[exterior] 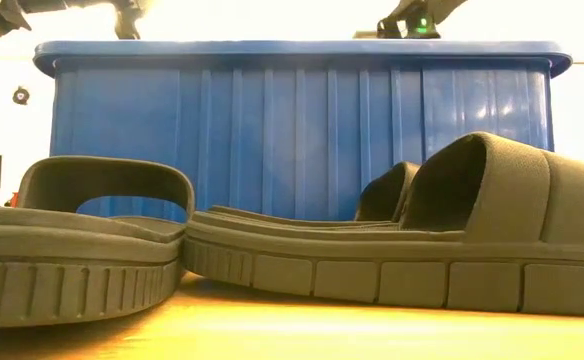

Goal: Pick and place slides into bin
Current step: Put the black slide into the blue container

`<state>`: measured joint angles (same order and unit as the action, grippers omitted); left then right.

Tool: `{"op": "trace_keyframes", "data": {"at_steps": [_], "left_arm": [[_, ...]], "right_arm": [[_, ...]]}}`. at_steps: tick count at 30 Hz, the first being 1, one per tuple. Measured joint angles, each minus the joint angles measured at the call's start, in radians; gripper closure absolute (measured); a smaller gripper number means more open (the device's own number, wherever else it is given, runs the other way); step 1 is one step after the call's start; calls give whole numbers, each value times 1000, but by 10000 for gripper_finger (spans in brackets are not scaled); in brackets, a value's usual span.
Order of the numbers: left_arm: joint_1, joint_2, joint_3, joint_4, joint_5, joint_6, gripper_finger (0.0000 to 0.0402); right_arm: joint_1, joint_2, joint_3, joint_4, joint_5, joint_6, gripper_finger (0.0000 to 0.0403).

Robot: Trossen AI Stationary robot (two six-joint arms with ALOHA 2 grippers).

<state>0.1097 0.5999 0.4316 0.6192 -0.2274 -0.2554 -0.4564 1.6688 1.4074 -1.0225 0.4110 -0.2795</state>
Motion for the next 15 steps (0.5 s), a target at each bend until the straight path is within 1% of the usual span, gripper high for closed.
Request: {"op": "trace_keyframes", "data": {"at_steps": [4,7,11,15], "left_arm": [[0,0,0,0,25,0,217],[0,1,0,0,45,0,217],[0,3,0,0,78,0,217],[0,20,0,1,121,-5,217]], "right_arm": [[6,-12,116,-19,0,74,252],[22,-44,201,-22,-4,131,259],[71,-116,307,-15,-4,233,269],[149,-205,372,-11,-2,343,277]]}}
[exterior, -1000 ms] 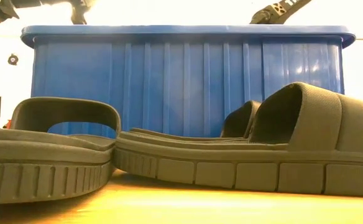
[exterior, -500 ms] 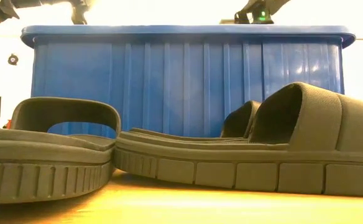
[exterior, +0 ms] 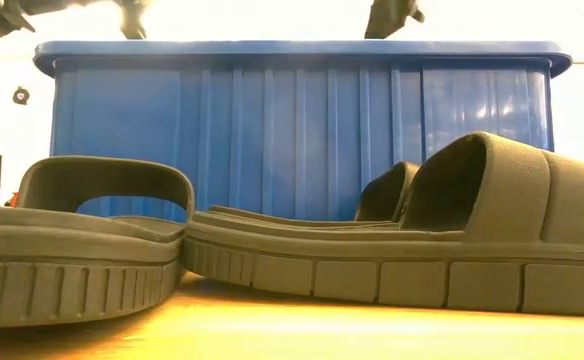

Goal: Pick and place slides into bin
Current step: Put the black slide into the blue container

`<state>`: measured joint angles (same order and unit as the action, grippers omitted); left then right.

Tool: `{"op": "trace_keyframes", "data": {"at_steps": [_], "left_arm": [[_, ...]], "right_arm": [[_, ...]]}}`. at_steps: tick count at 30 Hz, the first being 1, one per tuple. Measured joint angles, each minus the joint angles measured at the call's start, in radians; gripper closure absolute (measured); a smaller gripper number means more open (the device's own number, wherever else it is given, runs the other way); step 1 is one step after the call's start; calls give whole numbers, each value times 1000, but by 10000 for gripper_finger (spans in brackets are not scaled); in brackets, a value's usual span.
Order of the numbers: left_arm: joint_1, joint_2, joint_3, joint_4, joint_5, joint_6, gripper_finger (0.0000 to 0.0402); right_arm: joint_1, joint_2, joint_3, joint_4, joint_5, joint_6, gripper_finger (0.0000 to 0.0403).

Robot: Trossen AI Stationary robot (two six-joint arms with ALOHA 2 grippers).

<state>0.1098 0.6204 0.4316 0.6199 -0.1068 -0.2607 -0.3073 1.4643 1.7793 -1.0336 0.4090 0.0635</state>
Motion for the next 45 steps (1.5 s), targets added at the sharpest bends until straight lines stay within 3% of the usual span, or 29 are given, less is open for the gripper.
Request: {"op": "trace_keyframes", "data": {"at_steps": [6,13,21,25,30,36,45], "left_arm": [[0,60,5,-3,156,-97,217],[-1,161,119,-16,306,-100,217],[-1,321,433,-436,435,-212,217],[-33,404,579,-553,483,-259,217],[-114,496,700,-560,419,-246,217],[-229,630,791,-561,237,-215,217],[-377,829,875,-566,92,-258,217]], "right_arm": [[142,-111,-7,-4,24,123,285],[304,-201,-97,-13,224,269,289],[406,-242,-227,-15,306,281,290],[426,-257,-267,-60,397,352,293],[440,-281,-296,-174,561,406,301],[440,-336,-325,-192,571,379,313],[440,-426,-325,-193,570,299,333]]}}
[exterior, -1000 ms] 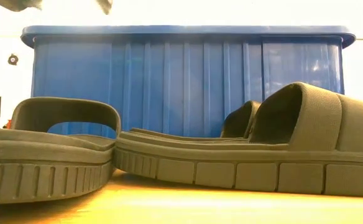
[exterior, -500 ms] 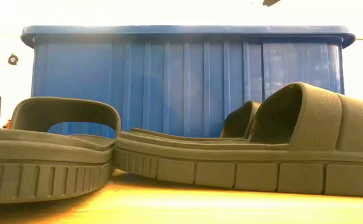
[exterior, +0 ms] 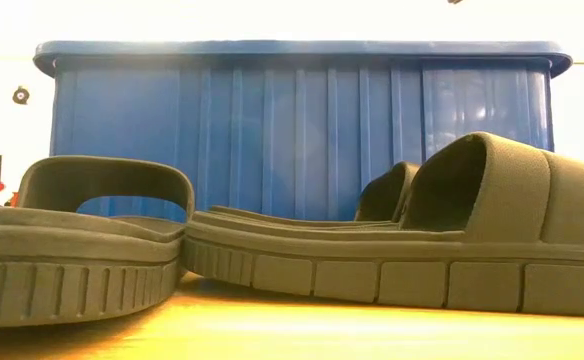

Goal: Pick and place slides into bin
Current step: Put the black slide into the blue container

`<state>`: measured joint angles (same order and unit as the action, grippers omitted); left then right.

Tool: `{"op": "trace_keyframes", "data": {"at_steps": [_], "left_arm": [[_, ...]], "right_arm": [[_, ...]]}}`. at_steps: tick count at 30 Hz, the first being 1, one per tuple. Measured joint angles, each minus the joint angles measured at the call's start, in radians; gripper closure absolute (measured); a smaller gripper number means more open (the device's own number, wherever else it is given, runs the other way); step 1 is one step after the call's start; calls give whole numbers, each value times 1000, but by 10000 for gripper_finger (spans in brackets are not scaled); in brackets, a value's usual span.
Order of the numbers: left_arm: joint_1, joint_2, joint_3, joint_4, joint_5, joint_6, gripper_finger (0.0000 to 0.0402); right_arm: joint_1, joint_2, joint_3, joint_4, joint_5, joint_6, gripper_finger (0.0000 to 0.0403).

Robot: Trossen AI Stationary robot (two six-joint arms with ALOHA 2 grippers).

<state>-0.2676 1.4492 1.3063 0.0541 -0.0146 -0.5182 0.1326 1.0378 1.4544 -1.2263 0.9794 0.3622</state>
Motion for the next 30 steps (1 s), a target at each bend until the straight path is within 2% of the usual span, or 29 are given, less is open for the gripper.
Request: {"op": "trace_keyframes", "data": {"at_steps": [4,9,16,24,30], "left_arm": [[-39,59,24,-41,-71,-38,217],[-71,135,25,-66,-121,-166,217],[-100,243,25,-73,-122,-382,217],[-123,331,45,-63,-128,-584,217],[-138,390,44,-63,-184,-750,217]], "right_arm": [[0,-29,0,0,-1,-8,335],[0,-44,0,0,-10,-7,328],[0,-38,0,0,-15,-24,324],[0,-35,0,-2,-18,-34,336],[0,-35,0,-5,-18,-34,334]]}}
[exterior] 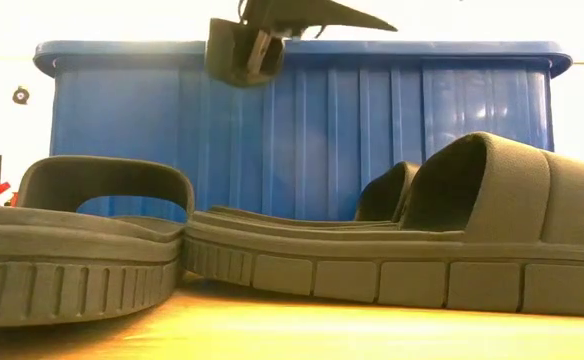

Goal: Pick and place slides into bin
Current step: Put the black slide into the blue container

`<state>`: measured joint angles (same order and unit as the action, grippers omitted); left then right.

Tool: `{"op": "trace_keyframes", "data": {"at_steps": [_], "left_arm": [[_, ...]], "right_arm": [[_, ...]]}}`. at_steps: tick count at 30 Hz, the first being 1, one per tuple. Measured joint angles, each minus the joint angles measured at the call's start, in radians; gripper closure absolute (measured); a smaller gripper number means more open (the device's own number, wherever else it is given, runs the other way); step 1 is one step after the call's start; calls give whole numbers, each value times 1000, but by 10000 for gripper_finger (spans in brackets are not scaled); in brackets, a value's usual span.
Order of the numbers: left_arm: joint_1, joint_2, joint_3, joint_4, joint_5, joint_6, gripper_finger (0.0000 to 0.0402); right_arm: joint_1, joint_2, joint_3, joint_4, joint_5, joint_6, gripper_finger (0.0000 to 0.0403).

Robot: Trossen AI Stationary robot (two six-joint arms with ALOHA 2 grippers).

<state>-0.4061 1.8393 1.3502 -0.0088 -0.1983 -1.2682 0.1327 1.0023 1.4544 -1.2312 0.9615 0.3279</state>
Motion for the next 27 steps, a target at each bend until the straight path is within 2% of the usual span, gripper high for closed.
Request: {"op": "trace_keyframes", "data": {"at_steps": [10,27], "left_arm": [[16,40,-32,2,-40,-167,217],[47,155,-35,10,-136,-193,217]], "right_arm": [[0,0,0,0,0,-23,330],[0,2,0,0,-1,-26,341]]}}
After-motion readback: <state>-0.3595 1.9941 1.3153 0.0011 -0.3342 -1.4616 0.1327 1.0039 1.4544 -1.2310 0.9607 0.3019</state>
